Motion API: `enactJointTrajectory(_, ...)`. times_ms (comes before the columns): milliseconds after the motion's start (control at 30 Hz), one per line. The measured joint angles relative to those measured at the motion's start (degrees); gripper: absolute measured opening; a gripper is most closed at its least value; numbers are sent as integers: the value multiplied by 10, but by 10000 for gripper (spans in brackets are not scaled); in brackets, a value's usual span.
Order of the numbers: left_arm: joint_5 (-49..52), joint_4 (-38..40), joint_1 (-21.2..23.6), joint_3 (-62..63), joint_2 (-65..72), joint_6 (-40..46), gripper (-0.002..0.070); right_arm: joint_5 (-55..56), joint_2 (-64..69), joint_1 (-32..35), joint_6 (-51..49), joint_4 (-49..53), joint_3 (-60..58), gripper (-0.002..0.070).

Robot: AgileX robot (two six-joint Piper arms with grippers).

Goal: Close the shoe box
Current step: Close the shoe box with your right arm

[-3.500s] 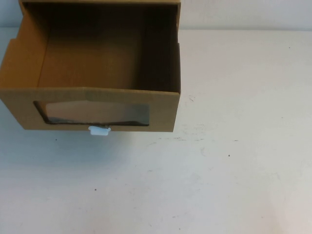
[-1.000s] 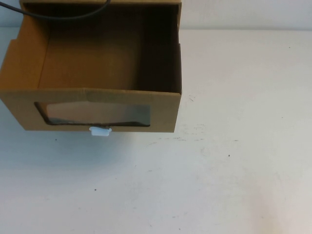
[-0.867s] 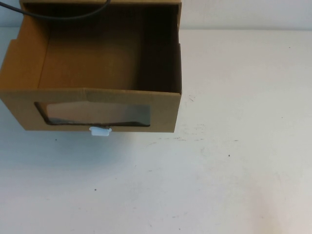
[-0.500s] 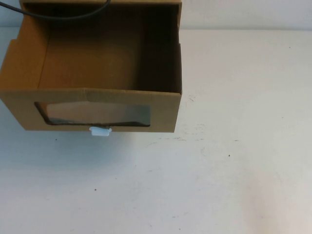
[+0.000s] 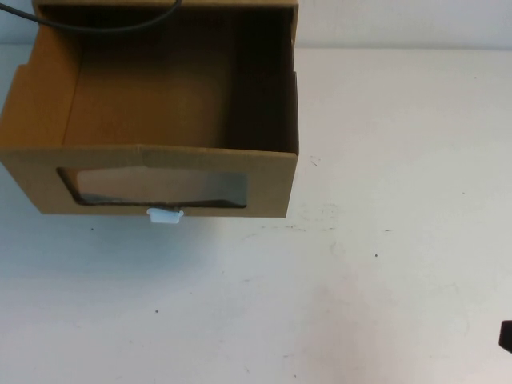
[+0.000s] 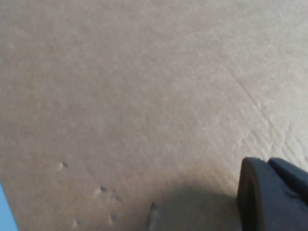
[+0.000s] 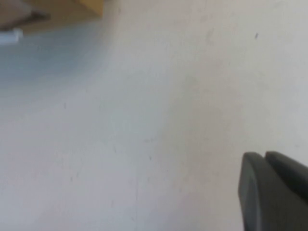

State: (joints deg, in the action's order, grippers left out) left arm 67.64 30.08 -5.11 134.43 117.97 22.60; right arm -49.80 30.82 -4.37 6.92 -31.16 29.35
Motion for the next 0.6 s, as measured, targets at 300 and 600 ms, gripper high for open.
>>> enactJointTrajectory(300,0,1,0,0,0,0,-2,-102,237,-61,68,23,198,-11)
enactJointTrajectory(600,0,1,0,0,0,-2,-2,58,395,-424,-121,267,346,-11)
